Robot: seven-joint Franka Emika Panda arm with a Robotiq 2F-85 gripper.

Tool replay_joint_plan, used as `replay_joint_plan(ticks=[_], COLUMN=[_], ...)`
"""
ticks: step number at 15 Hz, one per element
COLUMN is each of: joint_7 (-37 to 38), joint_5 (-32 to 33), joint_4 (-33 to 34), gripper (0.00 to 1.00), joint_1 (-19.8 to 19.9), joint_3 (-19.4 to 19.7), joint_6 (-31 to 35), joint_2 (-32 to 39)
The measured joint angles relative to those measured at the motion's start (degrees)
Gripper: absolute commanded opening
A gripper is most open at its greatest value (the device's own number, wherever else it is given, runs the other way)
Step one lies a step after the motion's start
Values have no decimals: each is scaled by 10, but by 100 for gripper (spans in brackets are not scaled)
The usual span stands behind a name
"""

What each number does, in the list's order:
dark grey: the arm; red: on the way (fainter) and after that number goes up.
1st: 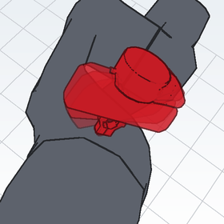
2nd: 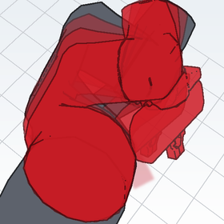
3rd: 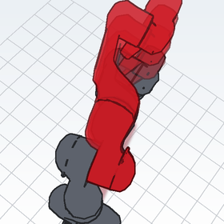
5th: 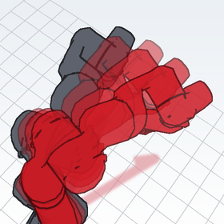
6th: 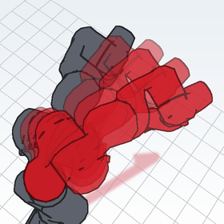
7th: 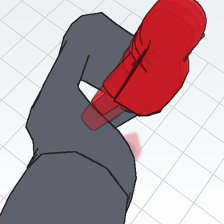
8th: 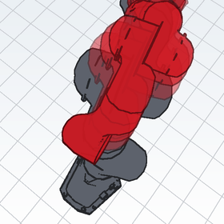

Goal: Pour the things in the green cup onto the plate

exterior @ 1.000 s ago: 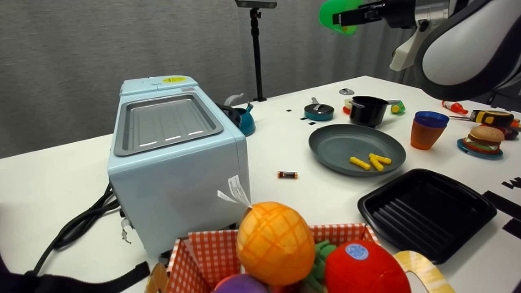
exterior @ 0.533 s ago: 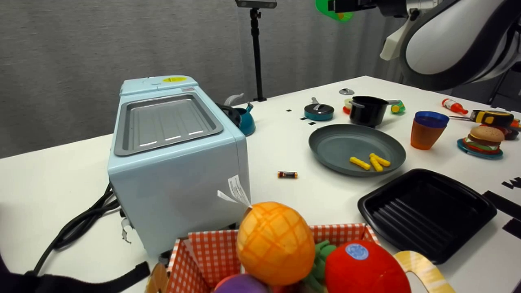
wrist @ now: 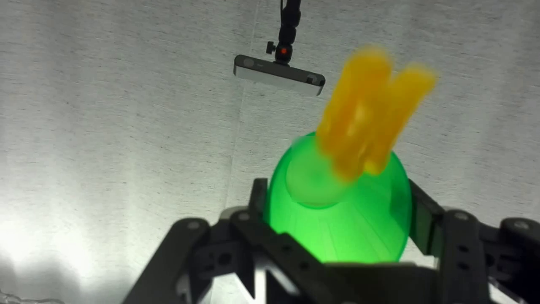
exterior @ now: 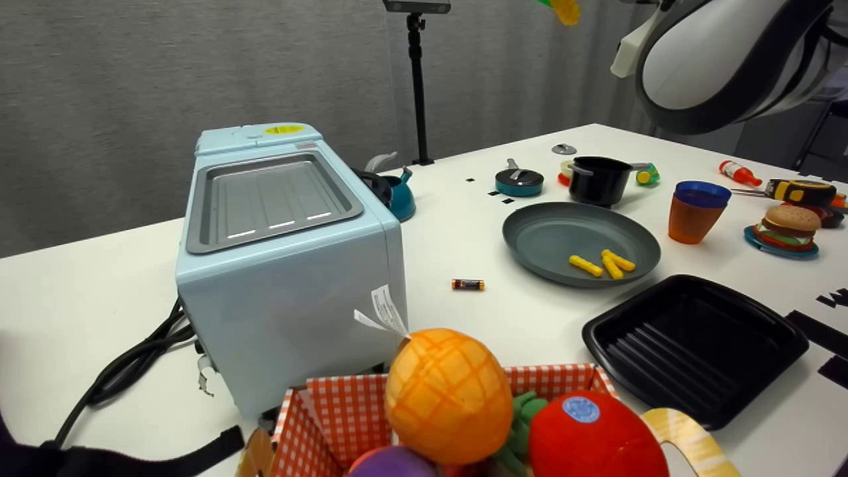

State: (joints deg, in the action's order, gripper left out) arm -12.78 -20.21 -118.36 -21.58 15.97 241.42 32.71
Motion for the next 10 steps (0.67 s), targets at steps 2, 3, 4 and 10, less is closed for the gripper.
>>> replay_joint_plan(ticks=[2,3,4,10], joint_7=[5,8,10,36], joint_5=[-11,-16,-21,-52], joint_4=[0,0,0,-2], gripper=[50,50,50,50], joint_1=[-26,-38,-51,-118], joint_3=[27,40,54,124], joint_6=[0,0,0,0], joint_2=[6,9,14,45])
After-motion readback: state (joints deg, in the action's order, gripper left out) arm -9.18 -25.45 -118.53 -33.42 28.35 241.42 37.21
